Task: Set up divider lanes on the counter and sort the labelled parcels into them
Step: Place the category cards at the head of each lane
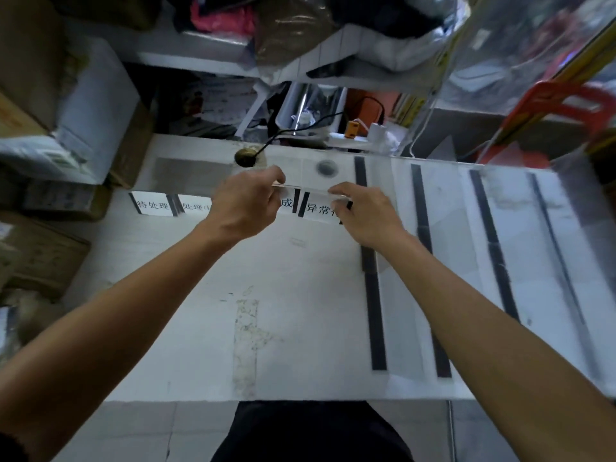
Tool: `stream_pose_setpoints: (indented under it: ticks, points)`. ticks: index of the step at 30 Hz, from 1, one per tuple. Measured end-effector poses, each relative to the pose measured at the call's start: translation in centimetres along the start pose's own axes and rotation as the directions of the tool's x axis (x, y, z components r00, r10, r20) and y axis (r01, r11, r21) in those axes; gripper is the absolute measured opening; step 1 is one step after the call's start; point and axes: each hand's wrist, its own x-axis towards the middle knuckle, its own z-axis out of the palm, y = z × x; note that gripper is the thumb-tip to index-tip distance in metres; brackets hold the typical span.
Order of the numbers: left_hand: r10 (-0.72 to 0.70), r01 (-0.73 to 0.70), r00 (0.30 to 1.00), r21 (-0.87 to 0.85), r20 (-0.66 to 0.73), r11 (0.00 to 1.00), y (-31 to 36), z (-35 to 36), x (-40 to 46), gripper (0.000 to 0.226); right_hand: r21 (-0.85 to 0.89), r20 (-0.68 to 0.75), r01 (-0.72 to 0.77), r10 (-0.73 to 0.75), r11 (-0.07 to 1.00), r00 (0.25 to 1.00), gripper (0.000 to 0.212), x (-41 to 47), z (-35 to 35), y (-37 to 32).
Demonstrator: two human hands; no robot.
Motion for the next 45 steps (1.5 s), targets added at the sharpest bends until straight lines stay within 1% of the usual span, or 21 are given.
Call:
stream_pose_setpoints:
  ticks: [3, 7, 10, 14, 19, 24, 30, 35, 38, 41, 45]
  points:
    - [0.054, -0.054, 0.998, -0.012, -0.032, 0.998, 3.7, -1.1, 0.2, 0.021, -0.054, -0.057, 0.033, -0.036, 0.998, 0.998, 0.03, -2.2, -3.5, 1.3]
    - [0.112, -0.113, 0.989, -0.009, -0.094, 0.993, 9.7, -1.6, 0.6, 0.018, -0.081, -0.15, 0.016, -0.028, 0.997, 0.988, 0.031, -5.4, -7.8, 4.5]
    - [0.151, -0.155, 0.984, -0.026, -0.099, 0.988, 15.3, -0.8, 0.8, 0.016, -0.083, -0.218, 0.0, -0.018, 0.997, 0.976, 0.032, -8.6, -10.8, 8.2]
    - [0.222, -0.228, 0.965, -0.026, -0.137, 0.973, 23.6, 2.0, 0.6, 0.017, -0.067, -0.278, -0.027, 0.007, 0.997, 0.961, 0.032, -13.9, -14.6, 14.9]
    - [0.277, -0.286, 0.956, -0.106, -0.096, 0.952, 33.9, 7.3, -0.4, 0.021, -0.058, -0.288, -0.098, 0.077, 0.994, 0.954, 0.033, -20.7, -18.5, 23.5]
    - [0.278, -0.279, 0.96, -0.14, -0.027, 0.95, 40.3, 11.3, -0.7, 0.023, -0.008, -0.303, -0.14, 0.131, 0.99, 0.944, 0.033, -24.2, -20.8, 28.9]
    - [0.263, -0.259, 0.965, -0.142, 0.003, 0.955, 43.7, 14.2, 1.7, 0.023, 0.02, -0.346, -0.158, 0.155, 0.987, 0.925, 0.029, -23.6, -22.9, 33.9]
    - [0.191, -0.187, 0.982, -0.144, 0.012, 0.972, 44.4, 17.0, 5.7, 0.022, 0.001, -0.342, -0.161, 0.152, 0.987, 0.927, 0.031, -19.6, -24.7, 37.9]
    - [0.112, -0.109, 0.993, -0.119, 0.021, 0.987, 44.4, 18.8, 8.9, 0.02, -0.002, -0.333, -0.177, 0.166, 0.984, 0.928, 0.032, -16.0, -25.8, 40.1]
    - [0.045, -0.041, 0.999, -0.122, 0.029, 0.992, 43.5, 21.0, 12.3, 0.018, -0.016, -0.248, -0.184, 0.175, 0.983, 0.953, 0.031, -11.6, -26.1, 42.2]
    - [-0.021, 0.032, 0.997, -0.138, 0.079, 0.99, 42.1, 23.8, 16.1, 0.018, -0.044, -0.154, -0.181, 0.172, 0.983, 0.973, 0.031, -5.7, -25.8, 44.8]
